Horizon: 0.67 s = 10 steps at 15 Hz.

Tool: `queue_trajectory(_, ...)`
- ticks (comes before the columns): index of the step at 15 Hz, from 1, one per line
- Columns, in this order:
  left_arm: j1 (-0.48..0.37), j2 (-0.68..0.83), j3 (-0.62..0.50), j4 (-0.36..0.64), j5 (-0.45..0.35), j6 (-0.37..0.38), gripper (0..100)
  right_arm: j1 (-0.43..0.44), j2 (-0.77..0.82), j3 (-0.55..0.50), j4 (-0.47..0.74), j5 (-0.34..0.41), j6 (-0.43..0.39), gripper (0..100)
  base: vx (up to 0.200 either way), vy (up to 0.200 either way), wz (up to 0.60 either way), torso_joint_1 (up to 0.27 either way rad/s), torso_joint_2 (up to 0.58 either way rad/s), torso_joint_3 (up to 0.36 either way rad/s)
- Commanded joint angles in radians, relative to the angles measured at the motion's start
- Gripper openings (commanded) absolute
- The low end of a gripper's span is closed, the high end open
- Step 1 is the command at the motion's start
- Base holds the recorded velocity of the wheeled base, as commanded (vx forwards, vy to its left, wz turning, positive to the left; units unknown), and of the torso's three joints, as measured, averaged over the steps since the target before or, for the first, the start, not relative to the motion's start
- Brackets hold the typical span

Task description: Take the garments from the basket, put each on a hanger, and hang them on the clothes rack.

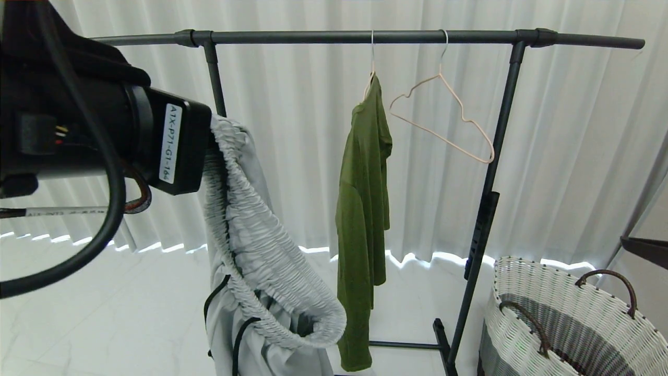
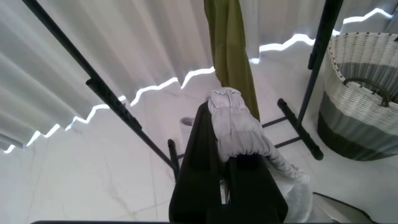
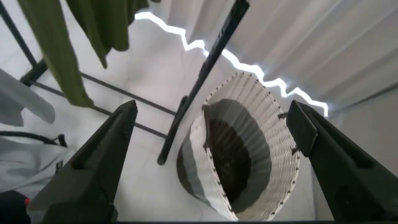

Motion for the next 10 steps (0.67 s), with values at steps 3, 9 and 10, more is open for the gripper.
queue_trajectory(3, 0.002, -0.025, 0.006, 0.0, 0.0, -0.005, 0, -0.069, -0.046, 0.302, -0.382, 0.003, -0.14, 100, 0.0, 0.0, 0.0, 0.0, 0.0, 0.0)
queue_trajectory(9, 0.025, -0.082, 0.089, 0.0, 0.002, -0.003, 0, -0.143, -0.012, 0.627, -0.803, 0.004, -0.149, 100, 0.0, 0.0, 0.0, 0.0, 0.0, 0.0)
queue_trajectory(10, 0.025, -0.082, 0.094, 0.0, 0.002, -0.003, 0, -0.144, -0.019, 0.666, -0.82, 0.006, -0.156, 100, 0.0, 0.0, 0.0, 0.0, 0.0, 0.0)
